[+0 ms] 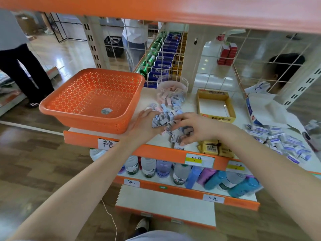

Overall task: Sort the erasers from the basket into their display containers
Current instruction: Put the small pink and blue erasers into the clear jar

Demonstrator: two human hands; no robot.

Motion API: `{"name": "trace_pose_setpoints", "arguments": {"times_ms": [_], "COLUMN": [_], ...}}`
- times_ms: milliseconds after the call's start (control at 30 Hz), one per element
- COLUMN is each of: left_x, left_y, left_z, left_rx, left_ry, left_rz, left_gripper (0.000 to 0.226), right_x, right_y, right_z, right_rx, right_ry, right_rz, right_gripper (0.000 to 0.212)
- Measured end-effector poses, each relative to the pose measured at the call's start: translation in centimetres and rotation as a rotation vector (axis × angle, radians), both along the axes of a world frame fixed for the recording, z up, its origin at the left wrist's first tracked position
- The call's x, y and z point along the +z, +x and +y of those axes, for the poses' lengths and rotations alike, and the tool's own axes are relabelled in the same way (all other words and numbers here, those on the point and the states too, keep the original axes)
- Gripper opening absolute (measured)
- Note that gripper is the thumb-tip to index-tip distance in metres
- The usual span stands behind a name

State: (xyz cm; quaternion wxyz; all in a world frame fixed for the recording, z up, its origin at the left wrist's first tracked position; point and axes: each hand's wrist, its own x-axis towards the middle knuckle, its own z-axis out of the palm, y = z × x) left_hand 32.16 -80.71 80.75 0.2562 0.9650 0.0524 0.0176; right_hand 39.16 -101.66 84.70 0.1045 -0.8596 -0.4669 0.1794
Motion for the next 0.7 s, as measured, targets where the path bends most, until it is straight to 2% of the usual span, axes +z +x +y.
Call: {"name": "trace_pose_setpoints", "arguments": {"times_ms": [133, 300, 433, 533, 700], "left_x": [0.2, 0.3, 1.2, 2.2, 2.6], "left_y": [-0.9, -1.9, -2.9, -3.5, -3.2], "left_z": [-0.4, 0.4, 0.2, -0.7, -3.4], "left_rx": [-0.005, -0.011, -0.095, -0.255, -0.472], "left_ry": [-0.017, -0.138, -0.205, -0.227, -0.158], "left_rz": [-0.022, -0.142, -0.266, -0.175, 0.056], "left_gripper": [0.056, 0.047, 0.027, 0.023, 0.033], "right_x": [-0.5, -1.2, -1.4, -1.4, -0.2], "right_y": [-0.3, 0.1, 0.8, 1.2, 1.2], "right_z": [0.7, 2.1, 2.8, 3.3, 2.7], "right_rx": [0.030, 0.030, -0.046, -0.110, -0.129], "right_ry": [0.048, 0.076, 0.107, 0.156, 0.221], "right_rz": [-0.030, -0.103, -0.225, -0.193, -0.152], "right_gripper": [0.039, 0.034, 0.034, 0.036, 0.038]}}
